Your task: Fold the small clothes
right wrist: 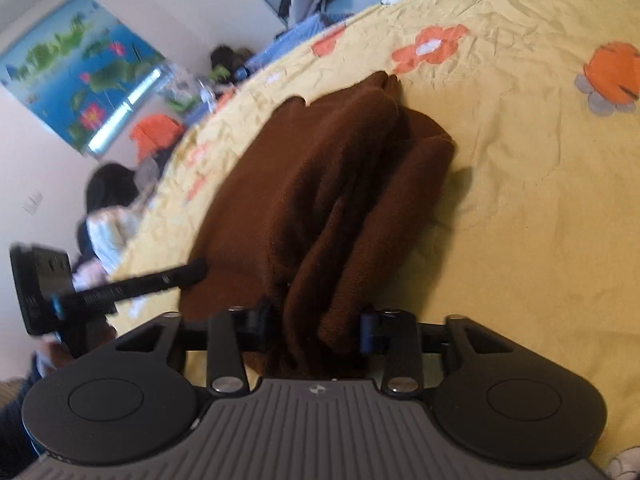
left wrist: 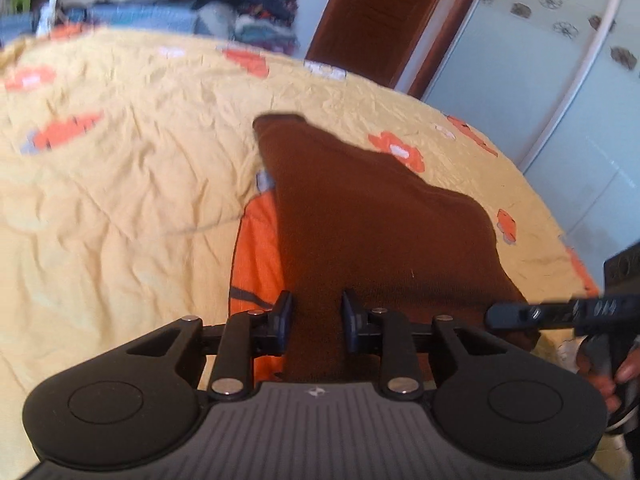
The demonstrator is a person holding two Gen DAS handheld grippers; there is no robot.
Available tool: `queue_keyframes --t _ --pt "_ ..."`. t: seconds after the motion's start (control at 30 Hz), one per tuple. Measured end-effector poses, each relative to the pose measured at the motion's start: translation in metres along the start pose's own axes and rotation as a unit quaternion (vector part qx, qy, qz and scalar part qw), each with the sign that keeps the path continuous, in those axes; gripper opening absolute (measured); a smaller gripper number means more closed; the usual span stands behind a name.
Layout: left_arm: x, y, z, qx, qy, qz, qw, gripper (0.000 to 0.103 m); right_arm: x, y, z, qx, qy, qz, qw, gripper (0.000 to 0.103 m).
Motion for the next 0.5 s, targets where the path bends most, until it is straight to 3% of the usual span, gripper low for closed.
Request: queue_keyframes --t 0.03,0.07,0.13,0.2,0.3,0.37,0.4,0.5 --pt "-0.006 0.007 0.002 -0.013 -0.016 0.015 0.9997 0.039 0.000 0.007 0.008 -0.012 -0.009 -0.006 1.000 0.073" --pt "-0.013 0.013 0.004 -0.029 -0.034 0.023 0.9987 0.045 0.002 0.016 0.019 -0.039 -0.006 -0.012 0.999 0.078" --pt "-0.027 0.022 0.007 -0.068 -0.077 0.028 0.9944 0.077 0.004 0.031 0.045 -0.090 0.004 -0.016 0.996 0.084" --pt "-0.041 0.018 0.007 -0.076 -0.113 0.031 0.9902 0.078 0.002 0.030 0.070 -0.104 -0.009 -0.022 0.994 0.084" --pt "-0.058 0.002 0.003 -0.064 -0.136 0.019 0.9884 0.078 -0.003 0.000 0.096 -0.079 -0.022 -0.031 0.996 0.083" --pt "-0.065 -0.013 -0.006 -0.049 -0.144 0.013 0.9883 0.078 -0.005 -0.028 0.104 -0.047 -0.028 -0.028 0.998 0.058" --pt "-0.066 -0.019 -0.009 -0.044 -0.149 0.016 0.9877 0.078 -0.004 -0.040 0.108 -0.031 -0.016 -0.031 0.999 0.016" --pt "-0.076 -0.029 -0.016 -0.050 -0.171 0.015 0.9838 0.080 0.011 -0.050 0.124 -0.044 0.060 -0.061 0.995 0.017"
Point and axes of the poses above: each gripper's, at about its wrist camera, not at the fingertips, and y roughly against the way its jaws point, x to its left, z to its top, the point moved 8 cm from there along -y, roughly the way its jaws point, and after that the axes turned 3 degrees about -y, right-handed, at the moved point
